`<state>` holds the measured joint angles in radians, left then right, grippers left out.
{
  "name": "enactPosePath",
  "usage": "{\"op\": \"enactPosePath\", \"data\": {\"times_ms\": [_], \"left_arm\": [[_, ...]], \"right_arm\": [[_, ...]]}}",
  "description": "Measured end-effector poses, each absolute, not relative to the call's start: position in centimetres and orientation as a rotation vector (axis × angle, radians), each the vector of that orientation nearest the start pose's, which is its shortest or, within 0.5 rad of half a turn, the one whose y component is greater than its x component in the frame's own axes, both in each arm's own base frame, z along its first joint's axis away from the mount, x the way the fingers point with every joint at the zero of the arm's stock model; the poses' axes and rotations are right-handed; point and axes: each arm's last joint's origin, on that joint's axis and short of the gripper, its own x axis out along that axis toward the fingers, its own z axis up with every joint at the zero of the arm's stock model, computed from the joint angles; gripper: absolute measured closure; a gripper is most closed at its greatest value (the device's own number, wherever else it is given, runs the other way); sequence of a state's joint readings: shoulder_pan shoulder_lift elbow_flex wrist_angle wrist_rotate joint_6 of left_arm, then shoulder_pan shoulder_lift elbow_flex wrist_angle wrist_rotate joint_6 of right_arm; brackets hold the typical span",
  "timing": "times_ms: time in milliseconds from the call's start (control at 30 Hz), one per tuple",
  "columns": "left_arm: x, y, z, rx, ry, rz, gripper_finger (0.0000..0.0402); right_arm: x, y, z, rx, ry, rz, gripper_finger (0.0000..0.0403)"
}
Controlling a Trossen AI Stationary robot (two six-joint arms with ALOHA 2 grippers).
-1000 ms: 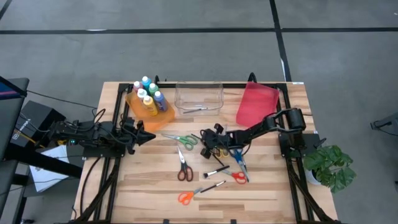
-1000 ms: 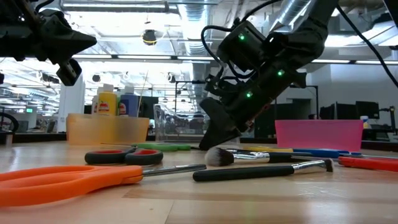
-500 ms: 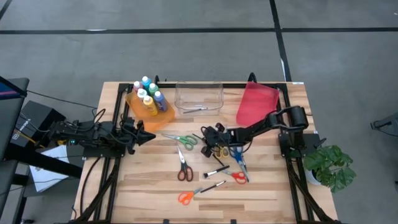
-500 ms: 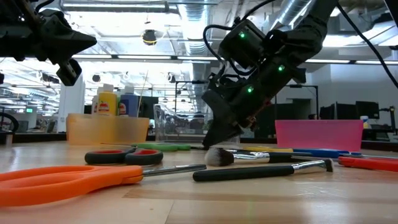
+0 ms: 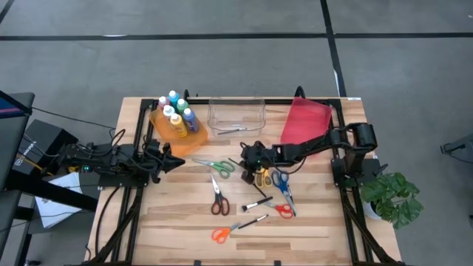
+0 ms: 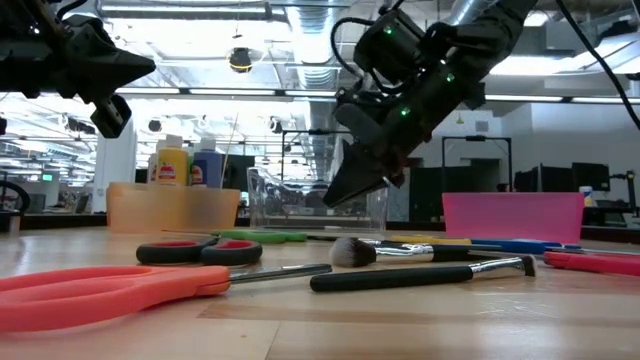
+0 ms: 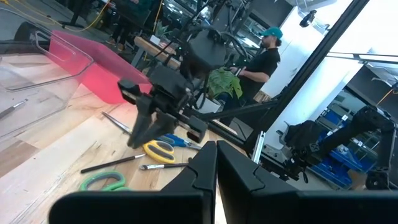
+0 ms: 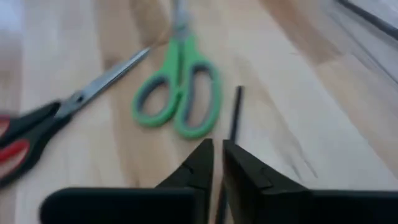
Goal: Pick & Place Paint Supplies
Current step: Put the black paint brush into the transparent bin
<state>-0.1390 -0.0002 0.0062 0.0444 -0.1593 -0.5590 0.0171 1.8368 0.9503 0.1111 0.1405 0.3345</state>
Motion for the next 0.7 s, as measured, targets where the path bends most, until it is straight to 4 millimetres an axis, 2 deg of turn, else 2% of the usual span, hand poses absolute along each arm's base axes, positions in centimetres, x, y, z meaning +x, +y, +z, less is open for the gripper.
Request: {"op": "enactPosePath", "data": {"times_ms": [133,233,367,500,700], "left_arm": [[9.7,-0.9,17.0,-0.566,-0.055,0.006,0.0396],[9.7,-0.9,17.0,-0.566,-0.055,0.006,0.0396],[9.7,-0.9,17.0,-0.566,-0.054,0.006,0.0396],[9.7,-0.9,17.0,-0.566,-0.054,0.006,0.0396],[9.7,-0.9,17.0,-0.566,-0.055,0.006,0.0396]], "right_arm": [[35.7,0.9,13.5,0.202,0.834,-0.211,0.0311],[35.2,0.4,12.5,0.241,0.968,-0.254,0.0270],[35.7,0.0,13.5,0.247,1.014,-0.241,0.0230],[36.2,0.0,14.5,0.212,1.078,-0.226,0.0218],[36.5,-1.1,16.0,0.218,1.134,-0.249,0.0233]]}}
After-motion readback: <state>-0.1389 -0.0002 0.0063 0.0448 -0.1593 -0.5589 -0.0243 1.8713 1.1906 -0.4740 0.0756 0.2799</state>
